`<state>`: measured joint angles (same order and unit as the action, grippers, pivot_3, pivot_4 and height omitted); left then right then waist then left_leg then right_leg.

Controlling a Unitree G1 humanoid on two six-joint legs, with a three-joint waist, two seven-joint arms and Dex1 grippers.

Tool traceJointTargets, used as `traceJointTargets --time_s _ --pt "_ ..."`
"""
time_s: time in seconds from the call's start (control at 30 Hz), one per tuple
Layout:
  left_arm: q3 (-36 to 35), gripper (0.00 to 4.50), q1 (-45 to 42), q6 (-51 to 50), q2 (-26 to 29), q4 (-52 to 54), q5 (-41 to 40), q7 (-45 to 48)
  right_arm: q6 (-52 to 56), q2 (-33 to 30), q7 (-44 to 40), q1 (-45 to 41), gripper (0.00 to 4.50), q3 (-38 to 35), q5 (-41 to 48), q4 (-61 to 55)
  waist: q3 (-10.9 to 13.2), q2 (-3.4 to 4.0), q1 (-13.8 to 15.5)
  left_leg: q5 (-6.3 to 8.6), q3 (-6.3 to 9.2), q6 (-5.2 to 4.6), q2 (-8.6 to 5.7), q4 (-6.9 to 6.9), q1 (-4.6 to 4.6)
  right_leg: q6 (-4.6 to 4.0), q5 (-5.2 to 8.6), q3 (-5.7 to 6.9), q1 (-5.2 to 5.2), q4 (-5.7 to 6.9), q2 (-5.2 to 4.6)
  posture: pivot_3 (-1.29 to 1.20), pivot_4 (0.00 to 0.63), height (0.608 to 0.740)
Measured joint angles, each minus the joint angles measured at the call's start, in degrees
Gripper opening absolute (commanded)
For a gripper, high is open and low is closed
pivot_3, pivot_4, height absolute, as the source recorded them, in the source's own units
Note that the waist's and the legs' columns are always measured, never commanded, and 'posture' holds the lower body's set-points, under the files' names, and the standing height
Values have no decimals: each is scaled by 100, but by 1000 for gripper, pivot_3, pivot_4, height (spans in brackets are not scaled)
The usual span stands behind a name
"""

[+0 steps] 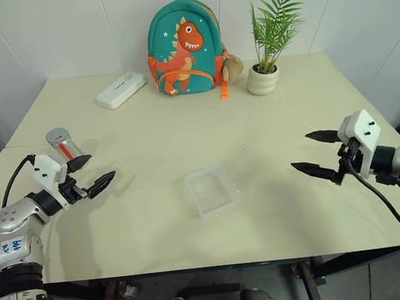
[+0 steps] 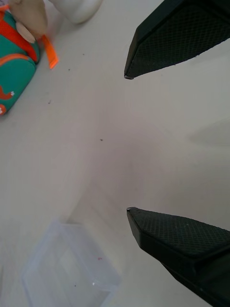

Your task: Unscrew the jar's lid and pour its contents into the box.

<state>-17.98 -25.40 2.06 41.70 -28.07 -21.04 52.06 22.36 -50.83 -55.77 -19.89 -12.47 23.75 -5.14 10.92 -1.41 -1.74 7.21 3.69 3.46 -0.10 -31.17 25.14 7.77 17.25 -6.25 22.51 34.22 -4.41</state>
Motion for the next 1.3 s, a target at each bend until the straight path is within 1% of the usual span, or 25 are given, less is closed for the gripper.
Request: traceJointTargets --time_s 0.1,0.23,0.43,0.5,0.57,0.6,0.77,0.87,1.0,1.3 --pt "-41 4463 52 -3 0 32 -3 -21 0 4 38 -16 4500 0 0 12 0 0 -1 -1 0 -1 0 0 1 0 0 -1 0 -1 -1 0 150 740" --pt "-231 4463 350 -10 -19 270 -6 -283 3 123 208 -41 4500 -8 -4 12 0 0 -21 0 -1 -1 3 2 0 0 0 -1 1 2 0 0 150 740" --pt "-347 4463 439 182 -331 580 111 -1068 11 166 236 -219 4500 83 -4 9 -1 -1 9 0 -5 0 2 -7 0 0 0 1 -4 4 -3 0 150 740" --pt "-437 4463 560 181 -515 773 199 -1519 14 174 209 -234 4500 95 -2 17 -1 -1 12 -1 -9 -1 1 -6 0 1 0 0 -4 3 -7 0 150 740" --pt "-542 4463 662 153 -966 1107 377 -2366 30 174 118 -363 4500 119 19 103 -1 -1 19 -6 -9 -9 0 -8 2 7 -3 -1 -5 4 -8 0 150 740" --pt "-535 4463 709 146 -1138 1208 445 -2628 31 174 81 -438 4500 125 31 106 0 -1 20 -12 -9 -19 1 -9 2 11 -6 -1 -5 5 -6 0 150 740" --pt "-545 4463 763 75 -1661 1448 803 -3789 50 240 -54 -725 4500 339 39 181 1 -7 8 -16 -9 -17 5 -17 -5 13 -7 -1 -4 22 5 0 150 740" --pt "-496 4463 755 55 -1859 1463 1037 -4338 18 321 -84 -929 4500 423 20 356 1 -7 6 -9 -9 -5 4 -44 0 18 -9 -2 -8 24 6 0 150 740" --pt "-510 4463 451 52 -1913 1222 1258 -4941 -59 394 -136 -1112 4500 537 -27 563 2 -10 11 -4 -9 2 3 -59 2 21 -13 -1 -13 24 6 0 150 740" --pt "-505 4463 -324 475 -1632 -226 1451 -5201 -113 452 -400 -1183 4500 662 -46 639 3 -11 8 -4 -9 1 2 -52 7 23 -14 0 -8 23 7 0 150 740"
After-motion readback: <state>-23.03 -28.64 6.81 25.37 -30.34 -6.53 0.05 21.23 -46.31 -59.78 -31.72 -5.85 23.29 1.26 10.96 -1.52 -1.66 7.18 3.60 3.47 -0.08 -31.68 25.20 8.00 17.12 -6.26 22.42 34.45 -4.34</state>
